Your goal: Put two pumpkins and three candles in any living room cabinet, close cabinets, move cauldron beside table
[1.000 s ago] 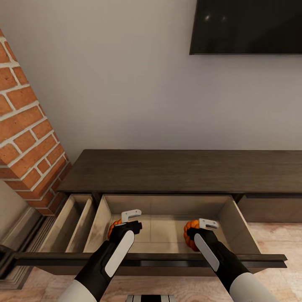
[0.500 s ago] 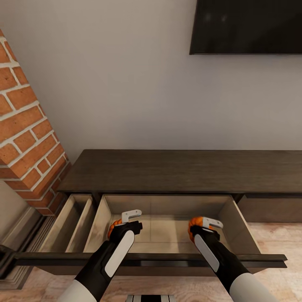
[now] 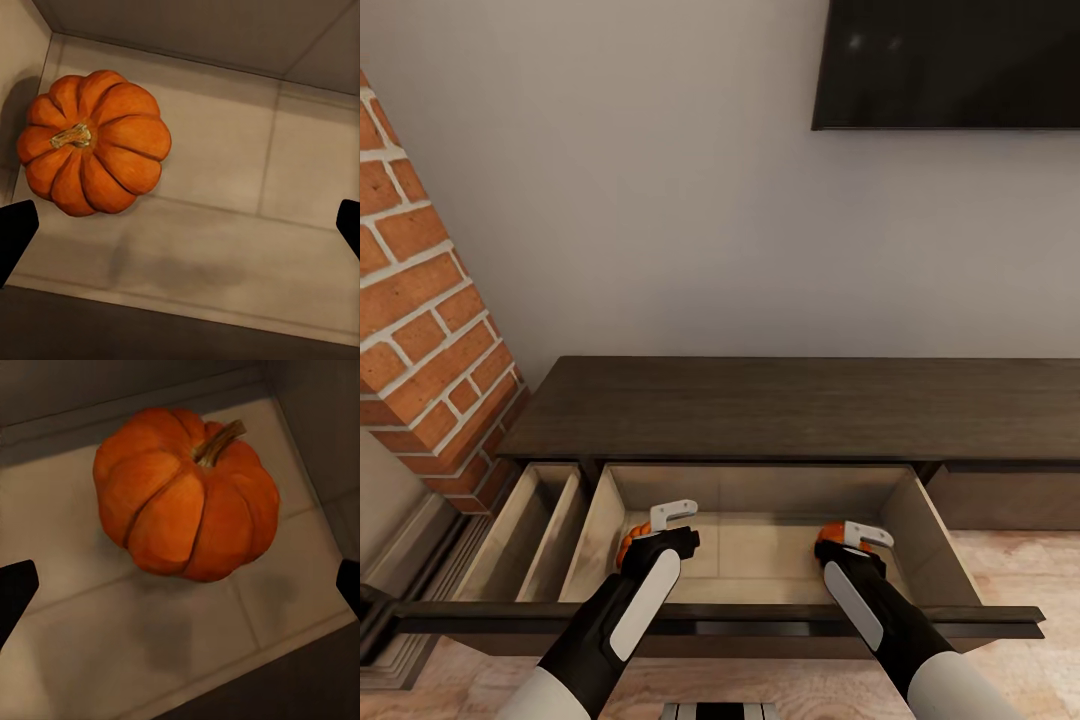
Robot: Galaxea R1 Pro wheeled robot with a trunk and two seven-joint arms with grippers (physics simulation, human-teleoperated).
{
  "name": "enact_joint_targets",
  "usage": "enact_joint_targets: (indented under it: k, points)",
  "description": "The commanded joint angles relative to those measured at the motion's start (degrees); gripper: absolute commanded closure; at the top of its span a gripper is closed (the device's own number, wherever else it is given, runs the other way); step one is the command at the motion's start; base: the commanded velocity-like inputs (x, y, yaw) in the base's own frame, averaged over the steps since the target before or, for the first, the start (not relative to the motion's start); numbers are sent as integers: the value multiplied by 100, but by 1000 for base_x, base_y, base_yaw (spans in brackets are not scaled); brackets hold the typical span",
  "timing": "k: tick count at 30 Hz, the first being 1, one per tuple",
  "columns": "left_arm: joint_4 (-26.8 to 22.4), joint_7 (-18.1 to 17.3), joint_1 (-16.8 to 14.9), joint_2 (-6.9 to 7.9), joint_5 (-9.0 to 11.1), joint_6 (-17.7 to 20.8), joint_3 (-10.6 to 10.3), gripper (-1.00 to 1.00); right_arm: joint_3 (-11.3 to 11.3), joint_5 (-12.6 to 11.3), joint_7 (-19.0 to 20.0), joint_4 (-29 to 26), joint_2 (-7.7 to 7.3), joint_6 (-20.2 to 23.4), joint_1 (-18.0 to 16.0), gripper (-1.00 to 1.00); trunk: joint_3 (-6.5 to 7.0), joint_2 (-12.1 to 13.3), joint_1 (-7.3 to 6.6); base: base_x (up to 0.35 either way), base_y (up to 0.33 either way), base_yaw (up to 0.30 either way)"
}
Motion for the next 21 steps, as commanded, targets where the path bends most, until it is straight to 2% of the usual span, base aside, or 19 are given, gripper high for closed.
enact_joint_targets:
  k: [1, 12, 17, 21]
  points:
    - [-6, 52, -4, 2, 48, 8, -10, -100, 29, -31, -44, -11, -8, 25, -5, -100, -5, -2, -1, 0, 0, 0]
    - [-6, 52, -4, 2, 72, 16, -8, -100, 29, -31, -45, -12, -8, 31, -5, -100, 216, 11, -27, 0, 0, 0]
    - [-6, 66, -4, 9, 355, 52, 24, -100, 32, -38, -5, -17, -8, 86, -5, -100, 327, 18, -40, 0, 0, 0]
    - [-6, 69, -4, 10, 421, 182, 47, -100, 35, -51, 21, -20, -8, 119, -5, -100, 416, 23, -50, -20, 0, 0]
